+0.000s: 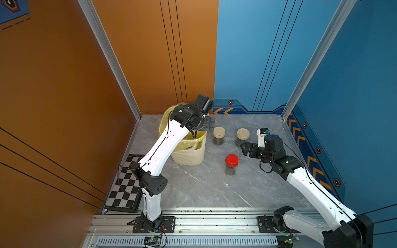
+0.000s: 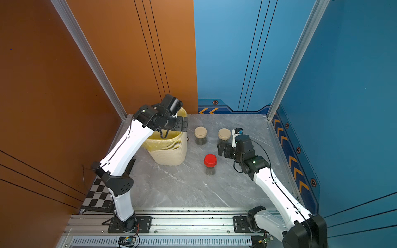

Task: Empty moldy tea leaves from jars
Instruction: Move the trash bin to the center of the board, then pick up the jar from the center of the board.

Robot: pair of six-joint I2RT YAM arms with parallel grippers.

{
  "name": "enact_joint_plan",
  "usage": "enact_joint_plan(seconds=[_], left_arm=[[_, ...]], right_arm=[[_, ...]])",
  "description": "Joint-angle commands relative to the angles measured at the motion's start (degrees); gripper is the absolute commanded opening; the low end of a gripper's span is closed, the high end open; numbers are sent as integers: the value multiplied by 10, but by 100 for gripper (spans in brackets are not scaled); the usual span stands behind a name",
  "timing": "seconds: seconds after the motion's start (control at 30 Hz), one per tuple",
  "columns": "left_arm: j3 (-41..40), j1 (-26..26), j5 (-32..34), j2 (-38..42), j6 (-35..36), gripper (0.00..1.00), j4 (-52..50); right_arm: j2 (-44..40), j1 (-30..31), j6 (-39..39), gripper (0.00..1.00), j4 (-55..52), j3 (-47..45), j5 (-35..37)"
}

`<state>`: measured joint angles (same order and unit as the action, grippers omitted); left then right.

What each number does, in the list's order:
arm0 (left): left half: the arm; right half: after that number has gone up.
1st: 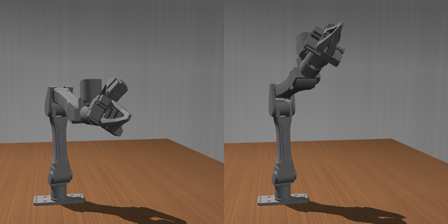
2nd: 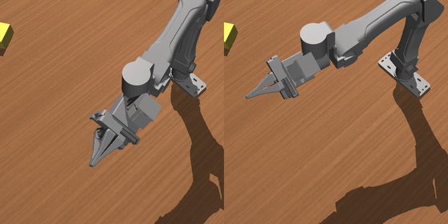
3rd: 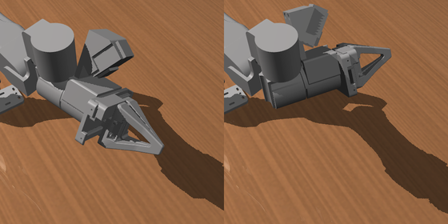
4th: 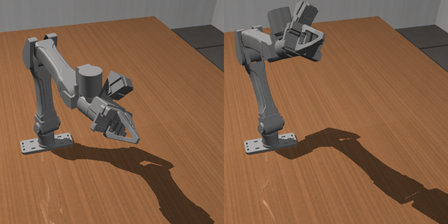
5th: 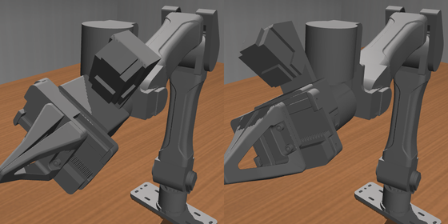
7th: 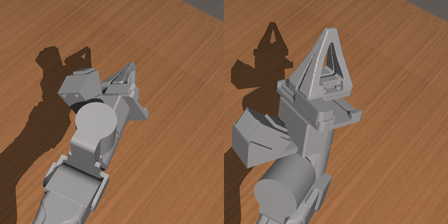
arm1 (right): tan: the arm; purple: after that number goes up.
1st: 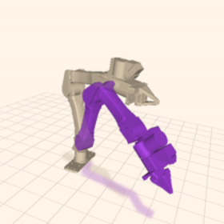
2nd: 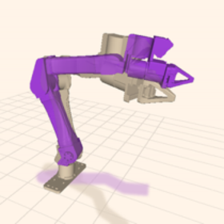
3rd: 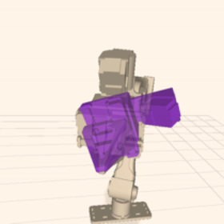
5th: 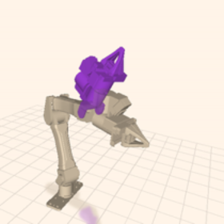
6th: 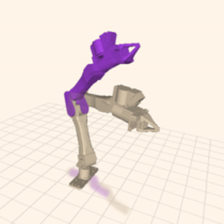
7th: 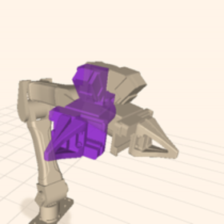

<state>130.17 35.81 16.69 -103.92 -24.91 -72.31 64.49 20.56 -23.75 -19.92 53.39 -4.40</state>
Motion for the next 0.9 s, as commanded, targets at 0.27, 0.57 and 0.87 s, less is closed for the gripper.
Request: enact_joint_plan(seconds=[0.27,0.57,0.87], left_arm=[[-267,-58,-27,303,11,98,51],[-551,-80,-87,557,-23,98,125],[-684,-79,-165,652,-19,98,174]], right_arm=[[275,44,63,100,-107,270,-6],[434,102,93,100,-136,421,51],[524,123,94,100,-158,505,132]])
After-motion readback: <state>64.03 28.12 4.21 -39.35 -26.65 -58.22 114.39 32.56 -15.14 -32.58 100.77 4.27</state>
